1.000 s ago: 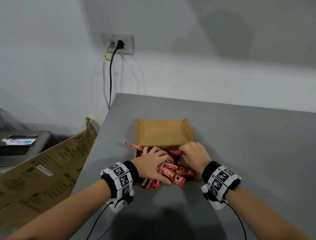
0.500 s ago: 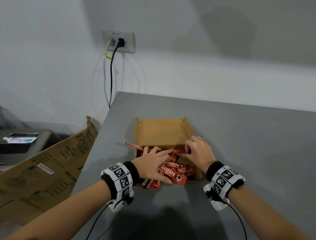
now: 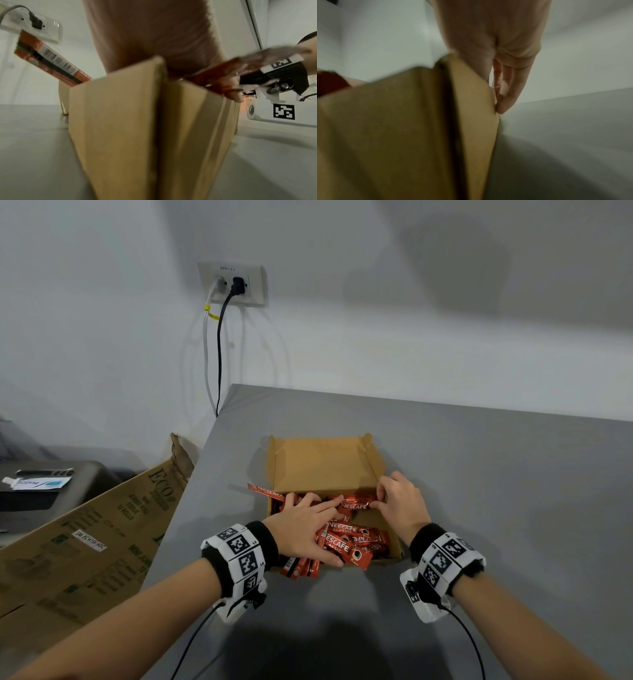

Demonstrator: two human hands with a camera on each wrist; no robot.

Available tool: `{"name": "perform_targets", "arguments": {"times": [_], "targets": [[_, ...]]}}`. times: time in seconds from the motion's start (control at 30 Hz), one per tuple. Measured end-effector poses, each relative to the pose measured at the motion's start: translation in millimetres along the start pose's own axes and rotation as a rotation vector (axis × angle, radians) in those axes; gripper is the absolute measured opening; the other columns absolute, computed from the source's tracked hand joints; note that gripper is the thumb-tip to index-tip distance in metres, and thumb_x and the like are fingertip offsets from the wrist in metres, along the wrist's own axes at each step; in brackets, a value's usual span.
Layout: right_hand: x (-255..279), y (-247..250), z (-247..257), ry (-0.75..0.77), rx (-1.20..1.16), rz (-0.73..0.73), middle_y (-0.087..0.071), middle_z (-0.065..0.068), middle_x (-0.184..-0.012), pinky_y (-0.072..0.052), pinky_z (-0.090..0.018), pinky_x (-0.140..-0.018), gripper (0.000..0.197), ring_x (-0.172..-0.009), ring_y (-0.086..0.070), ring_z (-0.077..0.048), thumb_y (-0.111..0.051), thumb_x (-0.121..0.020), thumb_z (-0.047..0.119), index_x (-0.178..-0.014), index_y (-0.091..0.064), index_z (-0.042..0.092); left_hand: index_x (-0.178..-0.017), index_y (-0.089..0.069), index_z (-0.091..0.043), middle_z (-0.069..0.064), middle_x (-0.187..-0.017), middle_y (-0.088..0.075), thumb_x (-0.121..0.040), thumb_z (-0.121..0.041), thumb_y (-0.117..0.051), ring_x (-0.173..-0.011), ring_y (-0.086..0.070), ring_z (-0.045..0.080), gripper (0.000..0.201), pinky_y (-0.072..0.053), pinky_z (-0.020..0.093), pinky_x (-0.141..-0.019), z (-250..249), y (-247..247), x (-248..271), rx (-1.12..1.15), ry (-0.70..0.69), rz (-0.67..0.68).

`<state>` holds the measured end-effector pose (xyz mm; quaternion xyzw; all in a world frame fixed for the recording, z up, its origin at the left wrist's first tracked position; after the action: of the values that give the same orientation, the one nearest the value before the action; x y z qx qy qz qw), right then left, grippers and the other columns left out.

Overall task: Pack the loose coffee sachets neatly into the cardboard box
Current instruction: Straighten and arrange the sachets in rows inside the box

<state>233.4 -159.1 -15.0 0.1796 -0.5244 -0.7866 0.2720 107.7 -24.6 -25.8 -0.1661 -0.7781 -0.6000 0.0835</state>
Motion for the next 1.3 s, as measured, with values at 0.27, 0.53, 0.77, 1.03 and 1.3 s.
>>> {"name": "perform_targets", "arguments": {"times": [0.27, 0.53, 0.77, 1.03, 1.3], "targets": [[-1.5, 3.5, -3.5, 0.007, 0.013, 0.056, -0.052, -0.002, -0.099, -0.048, -0.031, -0.08, 0.016, -0.09, -0.055, -0.02, -0.073, -0.079, 0.022, -0.084, -0.063, 0.011, -0.142, -0.029, -0.027, -0.012, -0.157, -0.006, -0.072, -0.074, -0.052, -0.135, -0.016, 0.02, 0.087, -0.009, 0.048, -0.109, -0.6, 0.9, 0.7, 0.021, 0.001, -0.012], [2.1, -2.0, -3.1, 0.015, -0.018, 0.01, -0.052, -0.002, -0.099, -0.048, -0.032, -0.076, 0.014, -0.086, -0.056, -0.022, -0.069, -0.082, 0.019, -0.079, -0.057, 0.012, -0.142, -0.027, -0.028, -0.012, -0.157, -0.004, -0.075, -0.072, -0.053, -0.136, -0.014, 0.02, 0.084, -0.008, 0.048, -0.109, -1.9, 1.9, 1.4, 0.032, 0.018, 0.0], [0.5, 2.4, -2.3, 0.028, -0.003, 0.054, -0.053, -0.002, -0.1, -0.047, -0.031, -0.08, 0.015, -0.089, -0.055, -0.021, -0.071, -0.08, 0.022, -0.08, -0.058, 0.013, -0.141, -0.029, -0.028, -0.012, -0.157, -0.005, -0.073, -0.073, -0.052, -0.136, -0.014, 0.02, 0.085, -0.007, 0.047, -0.108, 1.5, 2.8, -0.4, 0.048, 0.003, 0.013], [-2.7, 3.9, 0.6, 0.008, -0.011, 0.038, -0.051, -0.002, -0.091, -0.046, -0.03, -0.076, 0.023, -0.085, -0.054, -0.021, -0.073, -0.078, 0.017, -0.072, -0.051, 0.013, -0.139, -0.032, -0.032, -0.015, -0.156, -0.007, -0.065, -0.076, -0.047, -0.134, -0.016, 0.02, 0.087, -0.009, 0.044, -0.107, 6.9, 5.9, -4.6, 0.062, -0.015, 0.018], [-4.1, 5.2, 1.4, 0.029, 0.024, 0.046, -0.047, 0.0, -0.09, -0.045, -0.028, -0.072, 0.024, -0.08, -0.05, -0.018, -0.072, -0.079, 0.018, -0.072, -0.049, 0.013, -0.139, -0.033, -0.031, -0.015, -0.156, -0.008, -0.063, -0.076, -0.046, -0.135, -0.017, 0.018, 0.088, -0.008, 0.043, -0.107, 7.5, 7.3, -5.4, 0.061, -0.018, 0.024]]}}
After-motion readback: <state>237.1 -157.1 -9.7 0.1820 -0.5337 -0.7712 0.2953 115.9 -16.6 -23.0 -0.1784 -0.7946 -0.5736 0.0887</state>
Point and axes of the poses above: each hand's wrist, its own x-axis away from the middle knuckle, its own y-axis out of the back of the hand, z = x × y, the point moved 4 cm from there along -x, towards the middle knuckle
